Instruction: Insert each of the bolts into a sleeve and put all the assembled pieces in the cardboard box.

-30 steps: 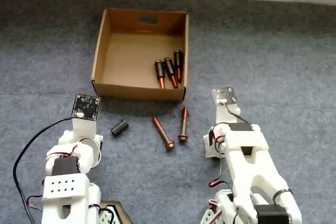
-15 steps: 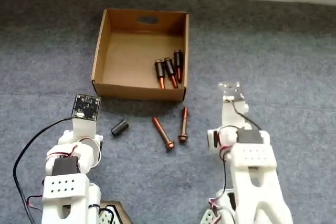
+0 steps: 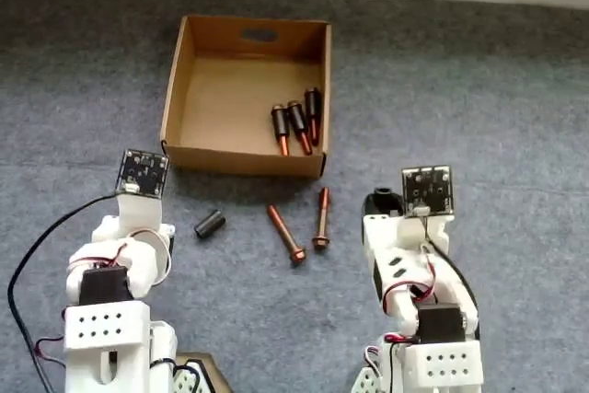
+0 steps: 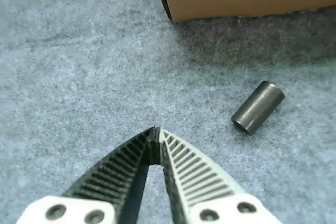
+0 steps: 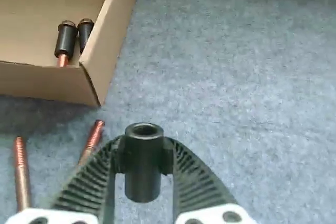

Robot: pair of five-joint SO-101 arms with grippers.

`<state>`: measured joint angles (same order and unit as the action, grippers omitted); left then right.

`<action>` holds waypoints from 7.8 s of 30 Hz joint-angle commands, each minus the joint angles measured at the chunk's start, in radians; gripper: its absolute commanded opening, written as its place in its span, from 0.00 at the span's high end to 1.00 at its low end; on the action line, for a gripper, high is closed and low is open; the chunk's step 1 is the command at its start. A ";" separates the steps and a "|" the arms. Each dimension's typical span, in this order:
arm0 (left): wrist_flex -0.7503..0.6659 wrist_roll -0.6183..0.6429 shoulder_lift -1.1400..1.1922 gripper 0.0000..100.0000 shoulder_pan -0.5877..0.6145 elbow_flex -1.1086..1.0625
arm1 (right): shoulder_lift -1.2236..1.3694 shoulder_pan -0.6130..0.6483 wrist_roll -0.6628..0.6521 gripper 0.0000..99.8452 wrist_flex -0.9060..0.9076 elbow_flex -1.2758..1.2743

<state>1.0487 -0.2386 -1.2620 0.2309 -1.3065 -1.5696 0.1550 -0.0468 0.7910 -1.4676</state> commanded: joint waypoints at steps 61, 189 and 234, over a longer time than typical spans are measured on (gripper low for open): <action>-0.175 -0.497 1.356 0.79 -0.653 0.898 | -0.259 -0.272 0.138 0.99 0.062 -0.085; 0.448 -0.129 1.124 0.95 -0.641 0.840 | -0.257 -0.266 0.137 0.99 0.062 -0.094; 0.405 0.608 1.124 0.78 -0.630 0.705 | -0.259 -0.266 0.137 0.99 0.062 -0.094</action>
<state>1.3587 0.3644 -0.1266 -0.4058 -0.6820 -1.8167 -0.1059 0.0821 0.8477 -1.5658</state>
